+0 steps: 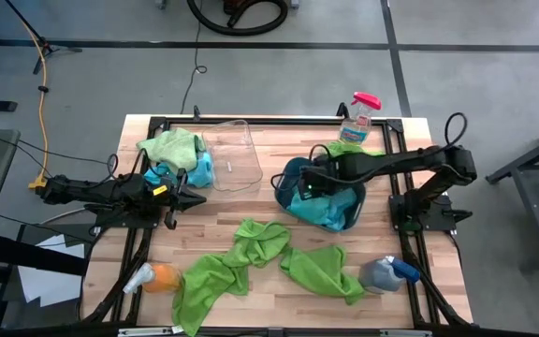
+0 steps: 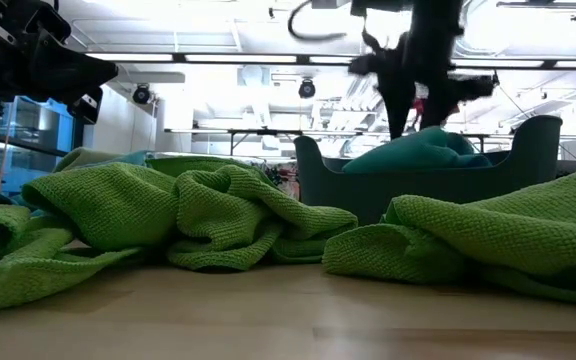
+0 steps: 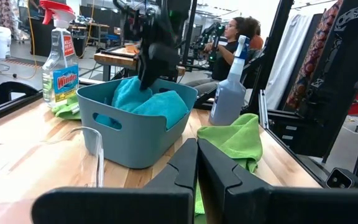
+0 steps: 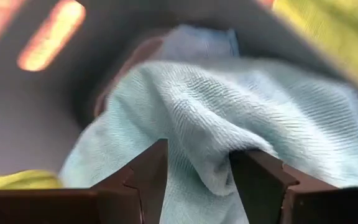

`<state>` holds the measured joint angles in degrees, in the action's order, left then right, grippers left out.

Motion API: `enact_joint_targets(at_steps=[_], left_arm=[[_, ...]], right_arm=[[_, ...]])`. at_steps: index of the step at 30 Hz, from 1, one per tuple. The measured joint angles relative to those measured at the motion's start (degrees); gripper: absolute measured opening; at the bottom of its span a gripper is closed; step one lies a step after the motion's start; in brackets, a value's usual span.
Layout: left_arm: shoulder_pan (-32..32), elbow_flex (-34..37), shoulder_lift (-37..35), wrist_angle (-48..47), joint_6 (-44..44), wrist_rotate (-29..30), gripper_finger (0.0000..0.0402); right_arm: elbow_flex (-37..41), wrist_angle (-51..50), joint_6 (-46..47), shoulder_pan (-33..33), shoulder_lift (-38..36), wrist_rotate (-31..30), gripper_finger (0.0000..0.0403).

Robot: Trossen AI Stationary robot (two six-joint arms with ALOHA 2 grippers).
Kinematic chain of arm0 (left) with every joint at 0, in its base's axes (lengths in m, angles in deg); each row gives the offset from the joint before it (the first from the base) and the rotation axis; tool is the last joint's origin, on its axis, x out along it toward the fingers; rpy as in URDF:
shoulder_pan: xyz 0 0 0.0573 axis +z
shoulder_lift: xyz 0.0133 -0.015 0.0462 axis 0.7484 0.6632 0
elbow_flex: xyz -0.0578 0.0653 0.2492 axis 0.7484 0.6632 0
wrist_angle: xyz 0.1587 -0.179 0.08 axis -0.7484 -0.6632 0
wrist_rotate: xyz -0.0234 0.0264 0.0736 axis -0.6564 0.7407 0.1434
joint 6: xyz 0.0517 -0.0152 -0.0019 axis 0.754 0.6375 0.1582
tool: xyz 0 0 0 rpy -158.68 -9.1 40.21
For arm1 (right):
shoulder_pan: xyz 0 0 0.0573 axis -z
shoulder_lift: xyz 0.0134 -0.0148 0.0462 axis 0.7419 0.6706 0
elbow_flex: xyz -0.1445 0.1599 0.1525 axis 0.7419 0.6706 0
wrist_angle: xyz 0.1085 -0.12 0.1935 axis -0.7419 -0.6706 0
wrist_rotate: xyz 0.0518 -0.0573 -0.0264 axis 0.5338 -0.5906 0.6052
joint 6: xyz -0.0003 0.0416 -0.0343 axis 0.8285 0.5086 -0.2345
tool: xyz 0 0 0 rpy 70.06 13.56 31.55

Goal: Sort microfiber towel by color & place in baskets
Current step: Put the blue towel into the blue bin

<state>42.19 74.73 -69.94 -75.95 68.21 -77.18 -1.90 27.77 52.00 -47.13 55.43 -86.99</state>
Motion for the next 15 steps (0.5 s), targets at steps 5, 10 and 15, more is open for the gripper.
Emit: enact_joint_targets(at_steps=[5,10,15], left_arm=[[0.00,0.00,0.00,0.00,0.00,-0.01,0.0000],[0.00,0.00,0.00,0.02,0.00,-0.02,0.0000],[0.00,0.00,0.00,0.00,0.00,0.00,0.0000]], right_arm=[[-9.46,-6.74,-7.93,0.95,0.00,-0.29,0.0170],[-18.90,-10.57,-14.70,1.53,0.00,0.16,0.0170],[-28.00,-15.51,-18.01,1.49,-0.07,-2.41,0.0170]])
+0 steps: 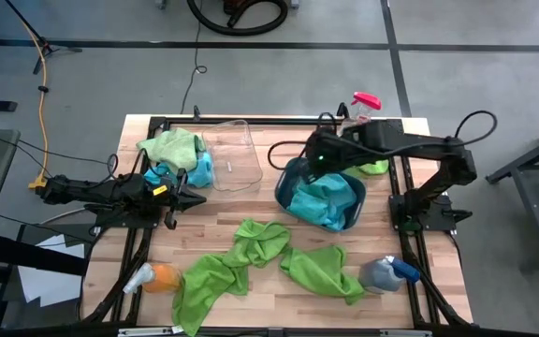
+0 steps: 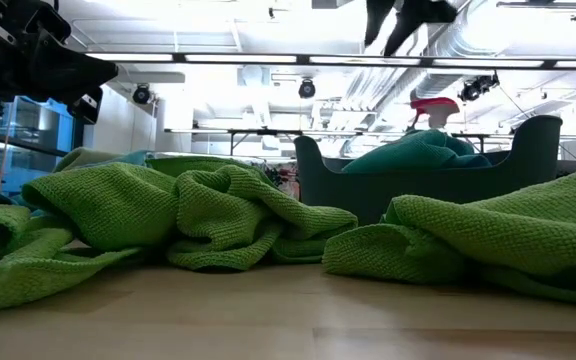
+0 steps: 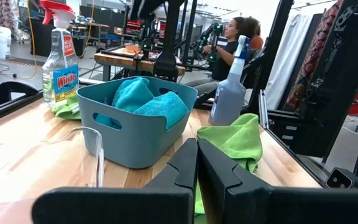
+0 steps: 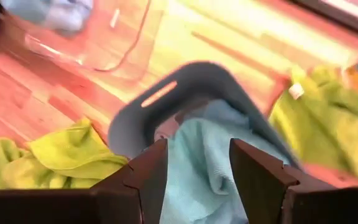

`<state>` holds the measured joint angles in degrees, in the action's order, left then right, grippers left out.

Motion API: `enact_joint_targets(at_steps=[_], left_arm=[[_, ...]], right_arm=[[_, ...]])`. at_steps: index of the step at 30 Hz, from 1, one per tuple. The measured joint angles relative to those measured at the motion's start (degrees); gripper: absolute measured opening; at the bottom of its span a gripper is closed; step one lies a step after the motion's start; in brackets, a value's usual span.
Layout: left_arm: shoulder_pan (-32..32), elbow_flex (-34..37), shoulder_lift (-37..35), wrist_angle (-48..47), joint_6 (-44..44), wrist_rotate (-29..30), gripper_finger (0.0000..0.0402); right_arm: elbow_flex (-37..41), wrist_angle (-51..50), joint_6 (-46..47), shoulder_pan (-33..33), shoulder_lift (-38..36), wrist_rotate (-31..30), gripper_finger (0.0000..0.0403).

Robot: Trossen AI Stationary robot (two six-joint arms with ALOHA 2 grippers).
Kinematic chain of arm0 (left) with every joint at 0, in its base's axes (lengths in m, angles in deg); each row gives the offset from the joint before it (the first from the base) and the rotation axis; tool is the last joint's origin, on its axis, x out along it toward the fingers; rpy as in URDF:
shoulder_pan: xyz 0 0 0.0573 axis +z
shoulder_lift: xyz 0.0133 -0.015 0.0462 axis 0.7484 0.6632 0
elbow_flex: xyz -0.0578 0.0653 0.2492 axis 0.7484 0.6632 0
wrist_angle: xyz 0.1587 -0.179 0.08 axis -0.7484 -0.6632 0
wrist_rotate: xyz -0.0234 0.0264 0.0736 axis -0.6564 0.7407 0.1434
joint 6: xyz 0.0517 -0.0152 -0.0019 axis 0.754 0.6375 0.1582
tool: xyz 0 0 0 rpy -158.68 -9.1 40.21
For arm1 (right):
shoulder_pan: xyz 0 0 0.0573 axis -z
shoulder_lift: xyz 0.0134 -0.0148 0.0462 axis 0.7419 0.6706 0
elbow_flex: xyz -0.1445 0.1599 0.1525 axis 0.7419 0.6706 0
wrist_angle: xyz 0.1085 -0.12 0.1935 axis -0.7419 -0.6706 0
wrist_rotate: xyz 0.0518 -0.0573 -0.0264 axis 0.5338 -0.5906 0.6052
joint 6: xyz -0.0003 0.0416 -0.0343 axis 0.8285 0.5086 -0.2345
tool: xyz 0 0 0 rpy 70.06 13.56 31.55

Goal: Sort microfiber towel by color & place in baskets
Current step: Put the blue towel into the blue bin

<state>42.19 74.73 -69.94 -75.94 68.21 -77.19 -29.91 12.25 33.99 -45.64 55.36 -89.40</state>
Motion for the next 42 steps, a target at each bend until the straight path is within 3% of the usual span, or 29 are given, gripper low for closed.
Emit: enact_joint_targets(at_steps=[8,26,30,36,42], left_arm=[[0.00,0.00,0.02,0.00,0.00,-0.02,0.0000],[0.02,0.00,0.00,0.02,-0.01,0.02,0.0000],[0.00,0.00,0.02,0.44,-0.03,3.17,0.0000],[0.00,0.00,0.00,0.59,-0.04,4.05,0.0000],[0.00,0.00,0.00,2.68,-0.07,4.05,0.0000]], right_arm=[[-7.58,-7.69,-5.01,-0.03,-0.09,-2.74,0.0170],[-2.57,-8.19,-29.11,-1.56,-0.09,0.97,0.0170],[-2.57,-6.46,-34.35,-3.02,-0.09,4.67,0.0170],[-1.02,-5.86,-33.60,-6.63,-0.78,2.60,0.0170],[17.39,-2.67,-19.74,-10.69,-11.04,2.67,0.0170]])
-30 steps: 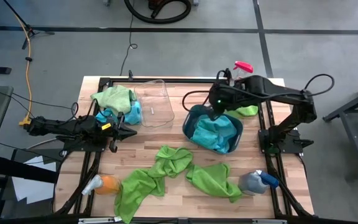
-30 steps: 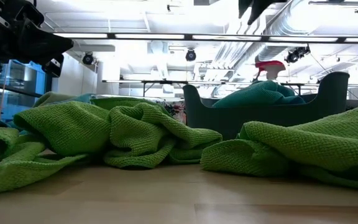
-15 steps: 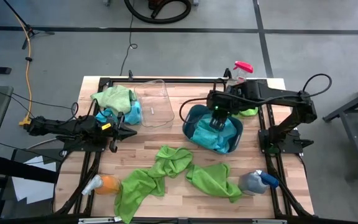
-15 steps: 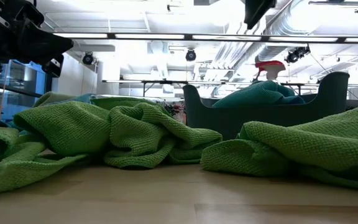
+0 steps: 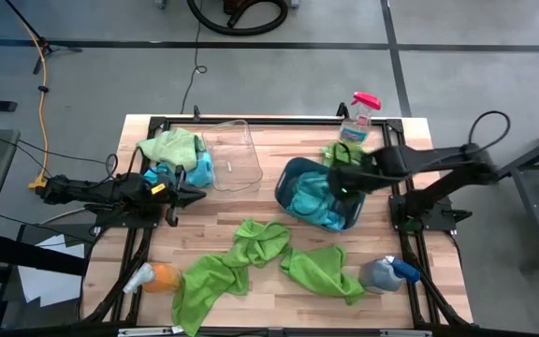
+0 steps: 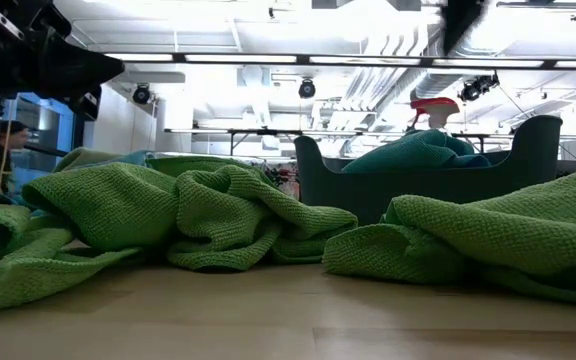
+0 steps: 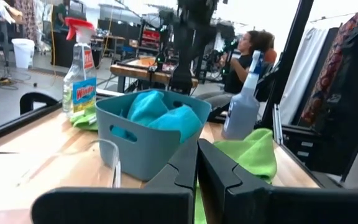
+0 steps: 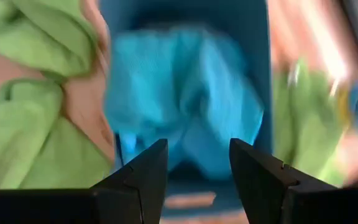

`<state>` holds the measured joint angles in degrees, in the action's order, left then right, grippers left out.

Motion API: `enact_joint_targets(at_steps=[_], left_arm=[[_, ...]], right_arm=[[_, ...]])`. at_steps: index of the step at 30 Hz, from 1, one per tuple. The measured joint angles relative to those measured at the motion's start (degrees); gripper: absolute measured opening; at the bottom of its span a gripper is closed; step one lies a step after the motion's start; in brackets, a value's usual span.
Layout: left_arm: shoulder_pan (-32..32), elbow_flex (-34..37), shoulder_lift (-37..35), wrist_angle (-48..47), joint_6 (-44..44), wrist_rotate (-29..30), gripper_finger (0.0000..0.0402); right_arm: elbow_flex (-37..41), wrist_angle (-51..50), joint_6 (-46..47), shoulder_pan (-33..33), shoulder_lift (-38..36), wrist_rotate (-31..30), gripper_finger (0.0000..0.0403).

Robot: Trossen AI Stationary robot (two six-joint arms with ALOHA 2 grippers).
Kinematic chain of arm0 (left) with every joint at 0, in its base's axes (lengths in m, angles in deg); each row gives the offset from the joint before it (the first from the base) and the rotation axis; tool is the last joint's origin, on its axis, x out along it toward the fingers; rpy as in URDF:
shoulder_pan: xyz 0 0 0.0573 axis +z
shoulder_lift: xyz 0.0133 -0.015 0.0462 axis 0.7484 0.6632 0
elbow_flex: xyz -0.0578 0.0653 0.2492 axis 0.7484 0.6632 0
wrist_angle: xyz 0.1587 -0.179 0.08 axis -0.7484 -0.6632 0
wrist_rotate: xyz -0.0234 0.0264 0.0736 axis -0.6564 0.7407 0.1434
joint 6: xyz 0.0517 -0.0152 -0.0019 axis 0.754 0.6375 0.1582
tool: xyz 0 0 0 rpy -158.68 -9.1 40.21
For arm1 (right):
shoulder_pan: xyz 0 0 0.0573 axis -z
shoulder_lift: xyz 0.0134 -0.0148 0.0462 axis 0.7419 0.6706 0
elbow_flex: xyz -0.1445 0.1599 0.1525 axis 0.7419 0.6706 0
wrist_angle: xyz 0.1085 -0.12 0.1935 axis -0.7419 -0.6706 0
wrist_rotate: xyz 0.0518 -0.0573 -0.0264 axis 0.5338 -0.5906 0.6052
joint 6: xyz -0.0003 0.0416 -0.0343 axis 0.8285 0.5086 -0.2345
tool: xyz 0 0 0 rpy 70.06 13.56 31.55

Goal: Sort microfiber towel by color & place in baskets
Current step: Put the blue towel into the blue bin

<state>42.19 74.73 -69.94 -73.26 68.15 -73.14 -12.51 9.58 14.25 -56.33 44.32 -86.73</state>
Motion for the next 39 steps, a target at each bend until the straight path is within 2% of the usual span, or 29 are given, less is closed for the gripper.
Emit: enact_joint_targets(at_steps=[5,9,15,19,22,24,27,31,35,39], left_arm=[[0.00,0.00,0.01,1.49,-0.02,0.00,0.0000],[0.00,0.00,0.00,4.72,-2.05,0.00,0.0000],[0.00,-0.02,0.00,10.71,-10.12,0.42,0.0000],[0.02,-0.02,0.02,11.08,-15.65,1.04,0.0000],[0.00,-0.14,0.54,11.06,-24.89,6.12,0.0006],[0.02,-1.45,1.86,10.29,-27.87,7.70,0.0021],[0.02,-6.93,6.40,9.44,-29.87,10.00,0.0058],[0.55,-20.50,15.31,-1.60,-28.49,12.53,0.0126],[3.60,-38.16,26.29,-22.97,-27.02,13.46,0.0181],[9.84,-54.41,39.08,-48.16,-26.44,11.35,0.0204]], right_arm=[[17.76,11.63,19.12,-5.24,-13.09,1.66,0.0170],[26.07,26.67,25.81,-8.03,-20.73,-0.35,0.0170],[31.89,42.76,24.98,-7.78,-24.27,-1.15,0.0170],[32.53,46.45,22.68,-6.95,-24.01,-1.17,0.0170],[32.51,47.46,20.58,-6.29,-23.84,-1.07,0.0170],[32.51,47.72,19.42,-6.00,-23.84,-1.07,0.0170],[32.51,47.67,17.86,-5.80,-23.84,-1.00,0.0170],[32.51,47.67,15.25,-5.80,-23.84,-0.97,0.0170],[32.51,47.63,13.33,-5.80,-23.84,-0.96,0.0170],[32.51,47.58,11.71,-5.80,-23.84,-1.08,0.0170]])
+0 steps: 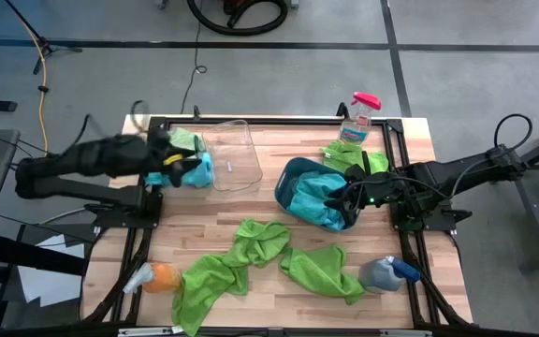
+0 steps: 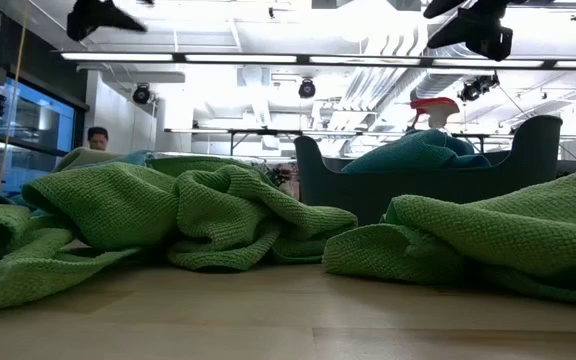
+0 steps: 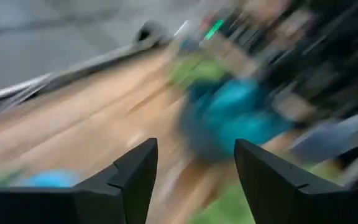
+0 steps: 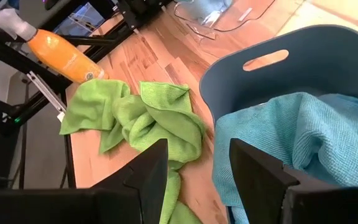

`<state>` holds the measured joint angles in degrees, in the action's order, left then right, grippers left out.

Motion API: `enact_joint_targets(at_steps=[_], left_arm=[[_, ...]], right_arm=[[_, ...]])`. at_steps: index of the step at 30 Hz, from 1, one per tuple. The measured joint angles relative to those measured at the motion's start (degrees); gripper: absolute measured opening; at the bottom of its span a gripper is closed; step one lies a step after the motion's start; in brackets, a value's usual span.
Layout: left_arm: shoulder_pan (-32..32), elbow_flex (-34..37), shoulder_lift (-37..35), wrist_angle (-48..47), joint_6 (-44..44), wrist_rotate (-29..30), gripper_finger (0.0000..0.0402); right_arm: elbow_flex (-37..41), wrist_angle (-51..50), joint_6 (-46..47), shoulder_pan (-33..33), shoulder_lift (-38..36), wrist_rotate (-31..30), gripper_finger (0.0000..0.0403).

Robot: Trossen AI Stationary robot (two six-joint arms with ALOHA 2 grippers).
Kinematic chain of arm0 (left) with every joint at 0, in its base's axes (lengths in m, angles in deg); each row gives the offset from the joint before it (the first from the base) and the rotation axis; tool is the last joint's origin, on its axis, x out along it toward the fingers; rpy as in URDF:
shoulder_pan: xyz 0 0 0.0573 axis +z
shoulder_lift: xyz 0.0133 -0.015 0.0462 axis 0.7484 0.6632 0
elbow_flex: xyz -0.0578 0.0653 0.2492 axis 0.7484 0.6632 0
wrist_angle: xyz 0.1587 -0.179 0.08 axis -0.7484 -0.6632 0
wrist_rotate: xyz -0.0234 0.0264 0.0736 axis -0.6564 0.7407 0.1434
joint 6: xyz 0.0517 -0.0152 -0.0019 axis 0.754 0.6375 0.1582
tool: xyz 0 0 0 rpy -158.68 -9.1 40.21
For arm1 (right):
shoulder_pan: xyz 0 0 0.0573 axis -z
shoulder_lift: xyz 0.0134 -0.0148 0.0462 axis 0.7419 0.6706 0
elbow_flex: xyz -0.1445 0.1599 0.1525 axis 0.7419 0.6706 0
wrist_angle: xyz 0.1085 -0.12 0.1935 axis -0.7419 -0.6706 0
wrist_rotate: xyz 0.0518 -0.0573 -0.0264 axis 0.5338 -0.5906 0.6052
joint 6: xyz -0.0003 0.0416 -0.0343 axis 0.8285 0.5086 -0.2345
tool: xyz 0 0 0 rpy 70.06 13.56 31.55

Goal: Sort microfiber towel by color & place in baskets
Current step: Put the blue towel into the blue bin

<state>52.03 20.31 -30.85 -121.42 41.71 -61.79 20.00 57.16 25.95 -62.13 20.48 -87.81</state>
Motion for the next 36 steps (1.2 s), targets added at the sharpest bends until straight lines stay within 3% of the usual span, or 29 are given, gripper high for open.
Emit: enact_joint_targets(at_steps=[3,7,10,16,25,36], left_arm=[[6.20,-8.65,9.78,-14.73,4.24,-5.51,0.0206],[13.42,-14.82,21.65,-26.21,12.23,-11.51,0.0207],[17.46,-16.95,29.16,-30.80,17.46,-12.12,0.0207],[22.28,-17.25,39.89,-32.70,19.54,-12.18,0.0207],[24.68,-16.81,46.97,-31.27,22.96,-8.37,0.0207],[26.21,-14.17,47.65,-27.01,27.06,-11.32,0.0207]], right_arm=[[0.00,-0.13,-0.01,0.00,0.00,-1.19,0.0170],[0.00,-0.15,-1.04,0.00,0.00,-1.36,0.0170],[0.00,-0.15,-1.30,0.00,0.00,-1.27,0.0170],[0.00,-0.22,-1.22,0.00,0.00,-1.12,0.0170],[0.00,-0.54,-0.95,0.00,0.02,-1.14,0.0170],[-0.02,-0.50,-0.88,0.00,0.04,-1.48,0.0170]])
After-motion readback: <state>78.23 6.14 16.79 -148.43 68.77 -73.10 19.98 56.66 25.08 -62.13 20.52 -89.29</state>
